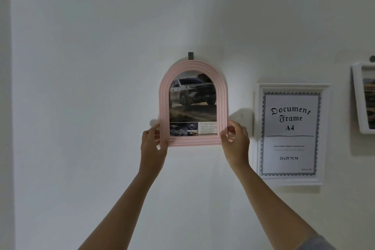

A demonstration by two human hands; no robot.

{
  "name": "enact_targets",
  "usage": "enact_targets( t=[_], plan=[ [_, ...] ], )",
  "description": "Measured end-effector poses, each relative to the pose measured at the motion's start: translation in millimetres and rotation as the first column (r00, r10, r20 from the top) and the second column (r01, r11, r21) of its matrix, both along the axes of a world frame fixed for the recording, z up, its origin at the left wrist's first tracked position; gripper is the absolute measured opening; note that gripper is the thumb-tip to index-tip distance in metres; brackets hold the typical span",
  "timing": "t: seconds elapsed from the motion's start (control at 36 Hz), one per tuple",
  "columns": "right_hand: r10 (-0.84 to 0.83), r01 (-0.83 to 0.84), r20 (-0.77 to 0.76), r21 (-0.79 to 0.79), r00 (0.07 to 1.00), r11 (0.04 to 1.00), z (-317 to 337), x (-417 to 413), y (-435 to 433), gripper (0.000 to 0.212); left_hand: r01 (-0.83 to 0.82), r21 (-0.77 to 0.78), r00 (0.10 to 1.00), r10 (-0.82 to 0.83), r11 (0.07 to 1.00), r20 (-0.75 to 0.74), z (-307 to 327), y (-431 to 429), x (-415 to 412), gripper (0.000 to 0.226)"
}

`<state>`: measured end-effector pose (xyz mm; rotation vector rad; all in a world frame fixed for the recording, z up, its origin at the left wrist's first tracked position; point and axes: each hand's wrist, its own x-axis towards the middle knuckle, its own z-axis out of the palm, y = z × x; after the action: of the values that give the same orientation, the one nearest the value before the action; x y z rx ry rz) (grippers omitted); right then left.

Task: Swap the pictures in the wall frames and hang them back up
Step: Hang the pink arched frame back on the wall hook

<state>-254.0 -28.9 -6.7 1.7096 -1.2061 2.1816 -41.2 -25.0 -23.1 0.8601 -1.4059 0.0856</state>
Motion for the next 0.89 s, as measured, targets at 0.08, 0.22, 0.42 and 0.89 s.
enact_targets(
  t=[0.08,0.22,0.42,0.89],
  plan=[
    [0.019,-0.019,0.005,0.016,1.0,1.0,-1,0,1,0.028,0.003,0.009,1.0,-0.003,1.0,-0.018,1,3,-1,0.043],
    [0.039,-0.04,0.013,0.021,0.999,0.999,-3,0,3,0.028,-0.002,0.026,0.999,0.003,1.0,-0.035,2,8,-2,0.043],
    [0.038,-0.038,0.004,0.031,0.999,0.999,-3,0,6,0.026,-0.01,0.044,0.999,0.012,0.999,-0.035,4,11,-2,0.043],
    [0.049,-0.048,-0.033,0.033,0.998,0.998,-6,-8,5,0.029,-0.111,0.083,0.993,0.114,0.99,-0.035,7,24,-6,0.043]
  ],
)
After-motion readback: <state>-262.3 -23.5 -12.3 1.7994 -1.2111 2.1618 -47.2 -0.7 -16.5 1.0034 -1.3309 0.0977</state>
